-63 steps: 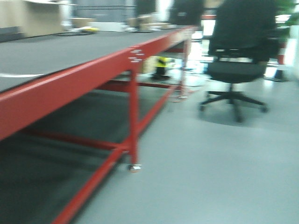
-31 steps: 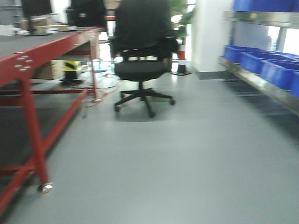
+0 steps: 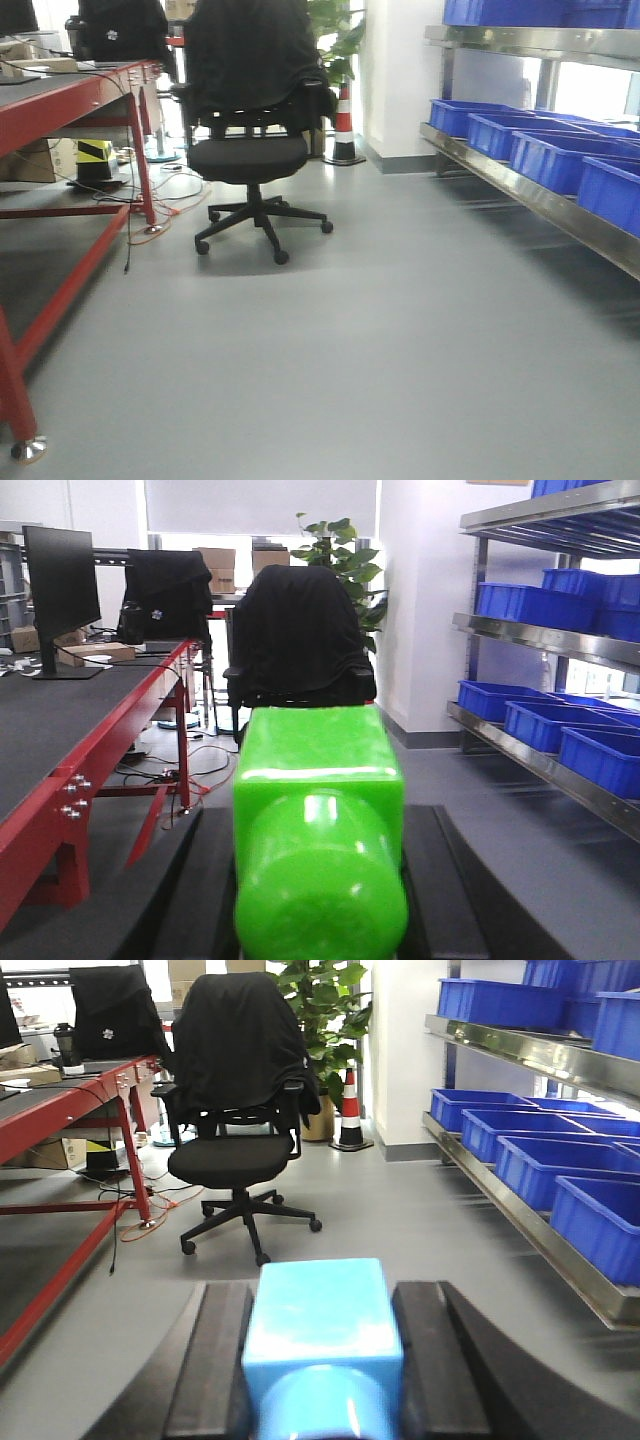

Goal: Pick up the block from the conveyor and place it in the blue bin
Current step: 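Drive the base away from the conveyor toward the bin shelf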

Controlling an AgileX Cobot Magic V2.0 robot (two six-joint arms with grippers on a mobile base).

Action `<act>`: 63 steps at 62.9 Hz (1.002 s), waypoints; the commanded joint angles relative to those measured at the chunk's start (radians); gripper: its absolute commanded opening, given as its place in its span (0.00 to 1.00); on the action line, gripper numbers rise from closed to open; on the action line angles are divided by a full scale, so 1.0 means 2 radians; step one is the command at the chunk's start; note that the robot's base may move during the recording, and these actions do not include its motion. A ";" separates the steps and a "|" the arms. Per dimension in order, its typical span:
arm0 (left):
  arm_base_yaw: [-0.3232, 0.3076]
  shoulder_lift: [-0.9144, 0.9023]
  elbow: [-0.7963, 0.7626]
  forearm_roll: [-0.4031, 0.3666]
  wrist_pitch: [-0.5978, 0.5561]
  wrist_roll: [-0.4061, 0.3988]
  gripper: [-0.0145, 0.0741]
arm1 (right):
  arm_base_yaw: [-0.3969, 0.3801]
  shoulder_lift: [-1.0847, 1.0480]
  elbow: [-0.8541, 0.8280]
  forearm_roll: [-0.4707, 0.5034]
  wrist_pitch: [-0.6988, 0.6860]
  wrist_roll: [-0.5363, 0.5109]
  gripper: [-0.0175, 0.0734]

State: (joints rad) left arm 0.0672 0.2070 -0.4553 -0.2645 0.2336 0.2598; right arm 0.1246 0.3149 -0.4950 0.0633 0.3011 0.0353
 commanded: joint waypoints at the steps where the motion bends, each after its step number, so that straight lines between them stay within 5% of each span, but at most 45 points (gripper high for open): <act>1: -0.003 -0.003 0.000 0.000 -0.007 0.000 0.04 | 0.002 -0.003 -0.004 -0.005 -0.008 -0.001 0.01; 63: -0.003 -0.003 0.000 0.000 -0.007 0.000 0.04 | 0.002 -0.003 -0.004 -0.005 -0.008 -0.001 0.01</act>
State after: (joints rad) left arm 0.0672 0.2070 -0.4553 -0.2627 0.2336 0.2598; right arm 0.1246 0.3149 -0.4950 0.0633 0.3011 0.0353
